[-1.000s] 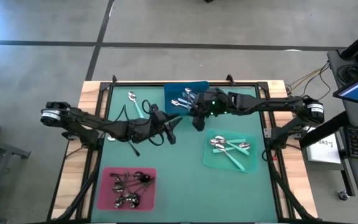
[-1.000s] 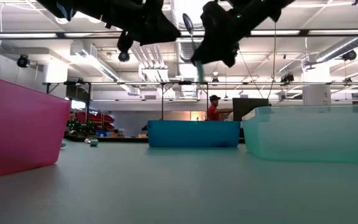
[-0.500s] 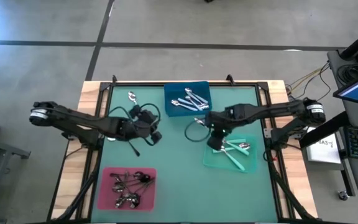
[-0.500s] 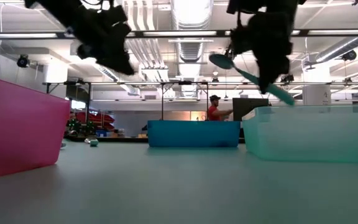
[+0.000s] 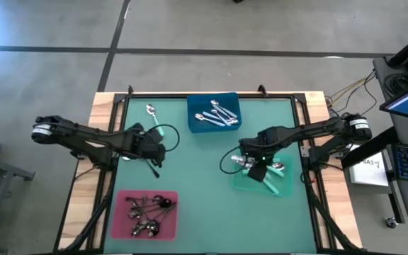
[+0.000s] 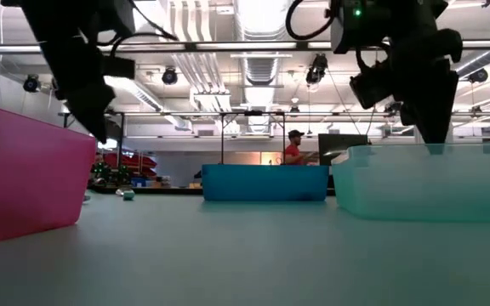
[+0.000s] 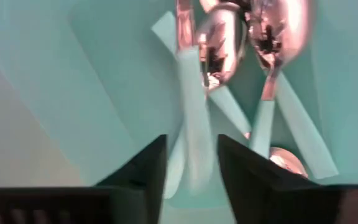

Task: Sort silverware by color (type)
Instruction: Put the black spoon into the red bin

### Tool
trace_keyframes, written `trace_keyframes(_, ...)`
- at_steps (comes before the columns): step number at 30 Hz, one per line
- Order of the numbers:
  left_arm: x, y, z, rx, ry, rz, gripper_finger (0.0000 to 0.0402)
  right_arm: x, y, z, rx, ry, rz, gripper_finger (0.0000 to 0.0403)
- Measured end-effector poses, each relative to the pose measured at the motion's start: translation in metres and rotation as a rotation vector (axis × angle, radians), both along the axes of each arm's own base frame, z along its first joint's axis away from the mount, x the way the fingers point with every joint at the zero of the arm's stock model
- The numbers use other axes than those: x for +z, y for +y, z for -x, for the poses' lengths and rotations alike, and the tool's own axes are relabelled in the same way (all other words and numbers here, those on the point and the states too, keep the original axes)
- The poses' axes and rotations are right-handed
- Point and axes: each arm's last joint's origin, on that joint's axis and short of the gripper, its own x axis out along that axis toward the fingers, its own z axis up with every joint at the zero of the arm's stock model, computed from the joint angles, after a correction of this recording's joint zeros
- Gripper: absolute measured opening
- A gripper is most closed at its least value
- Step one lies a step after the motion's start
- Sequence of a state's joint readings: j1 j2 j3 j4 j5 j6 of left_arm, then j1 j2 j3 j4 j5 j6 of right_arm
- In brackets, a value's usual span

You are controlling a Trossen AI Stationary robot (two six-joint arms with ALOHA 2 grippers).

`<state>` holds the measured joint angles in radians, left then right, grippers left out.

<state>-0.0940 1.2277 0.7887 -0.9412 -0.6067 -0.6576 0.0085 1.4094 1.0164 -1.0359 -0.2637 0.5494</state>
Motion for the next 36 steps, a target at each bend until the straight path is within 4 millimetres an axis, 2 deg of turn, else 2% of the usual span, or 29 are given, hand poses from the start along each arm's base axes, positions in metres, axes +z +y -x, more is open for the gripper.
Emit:
trace_keyframes(4, -0.006, -0.001, 0.007, 0.021, 0.078, 0.075, 0.0082, -0.002, 0.000, 0.001, 0.000, 0.006, 0.002, 0.0189)
trace_keyframes(9, -0.018, 0.004, 0.013, 0.120, 0.113, 0.123, 0.0082, -0.001, 0.000, 0.000, 0.015, -0.003, 0.005, 0.0223)
trace_keyframes(13, -0.034, 0.005, 0.017, 0.264, 0.104, 0.239, 0.0082, -0.001, 0.000, 0.000, 0.025, -0.007, 0.006, 0.0224)
trace_keyframes(21, -0.065, 0.001, 0.024, 0.423, 0.111, 0.379, 0.0082, 0.000, 0.000, 0.000, 0.076, -0.020, 0.010, 0.0219)
trace_keyframes(31, -0.066, -0.003, 0.019, 0.537, -0.003, 0.437, 0.0082, -0.001, 0.000, 0.000, 0.182, -0.047, 0.026, 0.0219)
trace_keyframes(36, -0.062, -0.005, 0.018, 0.578, -0.005, 0.461, 0.0082, -0.001, -0.001, 0.000, 0.244, -0.061, 0.055, 0.0219)
